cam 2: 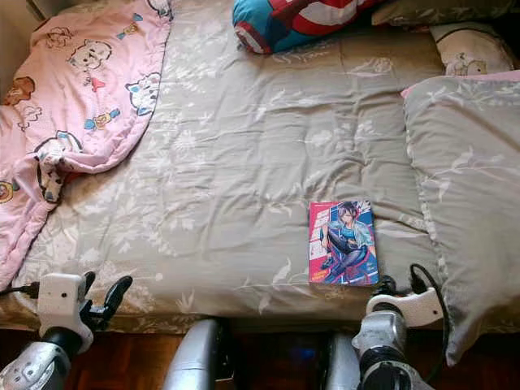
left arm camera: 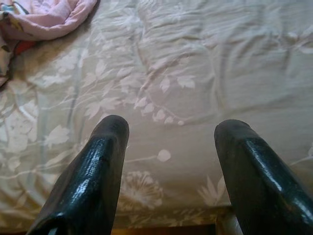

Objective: Clean up the room

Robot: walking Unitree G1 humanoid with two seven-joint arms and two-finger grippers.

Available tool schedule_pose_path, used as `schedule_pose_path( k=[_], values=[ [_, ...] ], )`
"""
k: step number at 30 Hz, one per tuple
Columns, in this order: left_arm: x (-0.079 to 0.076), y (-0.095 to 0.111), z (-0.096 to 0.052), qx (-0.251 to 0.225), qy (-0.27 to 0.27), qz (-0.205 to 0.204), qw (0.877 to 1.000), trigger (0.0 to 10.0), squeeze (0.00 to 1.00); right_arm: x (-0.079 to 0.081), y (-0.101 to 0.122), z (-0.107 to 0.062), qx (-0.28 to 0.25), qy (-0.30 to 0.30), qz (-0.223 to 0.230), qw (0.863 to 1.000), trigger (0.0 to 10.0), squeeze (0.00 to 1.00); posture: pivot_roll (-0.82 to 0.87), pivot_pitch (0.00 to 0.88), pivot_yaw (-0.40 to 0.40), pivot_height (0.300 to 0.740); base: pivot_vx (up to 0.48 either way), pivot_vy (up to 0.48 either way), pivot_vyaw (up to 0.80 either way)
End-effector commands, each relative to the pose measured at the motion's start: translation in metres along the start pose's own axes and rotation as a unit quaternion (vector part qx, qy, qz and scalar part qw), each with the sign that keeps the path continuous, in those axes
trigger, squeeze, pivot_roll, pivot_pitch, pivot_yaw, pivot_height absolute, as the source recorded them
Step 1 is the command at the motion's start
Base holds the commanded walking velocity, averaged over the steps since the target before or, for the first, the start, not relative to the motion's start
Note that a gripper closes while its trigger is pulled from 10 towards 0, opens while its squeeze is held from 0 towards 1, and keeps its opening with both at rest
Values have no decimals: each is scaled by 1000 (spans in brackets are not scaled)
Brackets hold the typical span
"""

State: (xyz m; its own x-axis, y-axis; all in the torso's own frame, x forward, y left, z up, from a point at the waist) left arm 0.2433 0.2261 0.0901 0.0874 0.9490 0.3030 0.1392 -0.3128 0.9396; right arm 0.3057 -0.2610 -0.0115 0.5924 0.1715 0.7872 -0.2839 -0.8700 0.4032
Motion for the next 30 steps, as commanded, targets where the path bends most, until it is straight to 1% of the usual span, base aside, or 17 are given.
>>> schedule_pose_path(
  k=[1,3,4,5,6,8,9,11,13,16,18,19,20,24,25,27,30],
  values=[
    [-1,-12,-2,22,0,0,1000,10000,0,-14,-3,-4,2,-20,-5,1000,10000,0,164,252,153,648,0,0,0],
    [-1,-11,1,18,1,-2,1000,10000,0,-12,-2,-4,2,-8,-28,1000,10000,0,159,242,149,648,0,0,0],
    [-1,-11,5,14,3,-4,1000,10000,0,-5,-4,-4,6,19,-66,998,10000,0,149,226,142,648,0,0,0],
    [-2,-11,8,13,4,-5,1000,10000,0,-3,-5,-4,9,30,-81,996,10000,0,146,222,140,648,0,0,0],
    [-2,-11,10,11,7,-7,1000,10000,0,3,-8,-5,13,50,-110,993,10000,0,138,214,135,648,0,0,0],
    [-2,-12,18,7,14,-17,1000,10000,0,20,-18,-8,19,115,-187,976,10000,0,120,195,125,648,0,0,0],
    [-2,-12,18,7,14,-17,1000,10000,0,20,-18,-8,19,115,-187,976,10000,0,120,195,125,648,0,0,0],
    [-5,-8,31,-4,22,-37,999,10000,0,32,-27,-16,21,182,-243,952,10000,0,83,154,107,648,0,0,0],
    [-6,-7,36,-7,23,-41,999,10000,0,33,-29,-18,22,194,-252,948,10000,0,75,143,102,648,0,0,0],
    [-11,-7,47,-10,23,-53,998,10000,0,29,-27,-23,16,212,-279,936,10000,0,37,101,86,648,0,0,0],
    [-12,-7,49,-10,24,-56,998,10000,0,28,-27,-24,15,214,-283,935,10000,0,37,101,86,648,0,0,0],
    [-14,-14,53,0,27,-69,997,10000,0,20,-26,-27,16,213,-285,934,10000,0,11,73,76,648,0,0,0],
    [-15,-18,54,4,29,-73,997,10000,0,14,-27,-28,21,209,-292,933,10000,0,7,68,74,648,0,0,0],
    [-21,-31,59,21,26,-73,997,10000,0,-8,-30,-30,41,180,-315,931,10000,0,2,36,63,648,0,0,0],
    [-23,-39,59,32,23,-75,996,10000,0,-19,-32,-32,53,162,-322,931,10000,0,3,23,60,648,0,0,0],
    [-24,-42,60,37,22,-76,996,10000,0,-23,-32,-32,57,156,-324,931,10000,0,-1,12,58,648,0,0,0],
    [-29,-57,61,62,15,-75,995,10000,0,-39,-35,-33,80,126,-336,930,10000,0,-13,0,57,648,0,0,0]
  ],
)
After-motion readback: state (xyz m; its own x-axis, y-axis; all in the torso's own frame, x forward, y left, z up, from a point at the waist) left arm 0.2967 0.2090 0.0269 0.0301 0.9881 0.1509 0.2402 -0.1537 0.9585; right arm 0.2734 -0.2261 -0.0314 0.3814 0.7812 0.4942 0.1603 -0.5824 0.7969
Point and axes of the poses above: a point about 5 cm out from each wrist's last joint towards the gripper, its own z axis pointing out of the wrist towards the gripper, its own y axis along the axis of the wrist's last joint, x = y × z, the point moved 3 cm from there along z, pointing out of the wrist towards the gripper, and after that the axes turned 13 degrees about z, right-handed, at the moved point
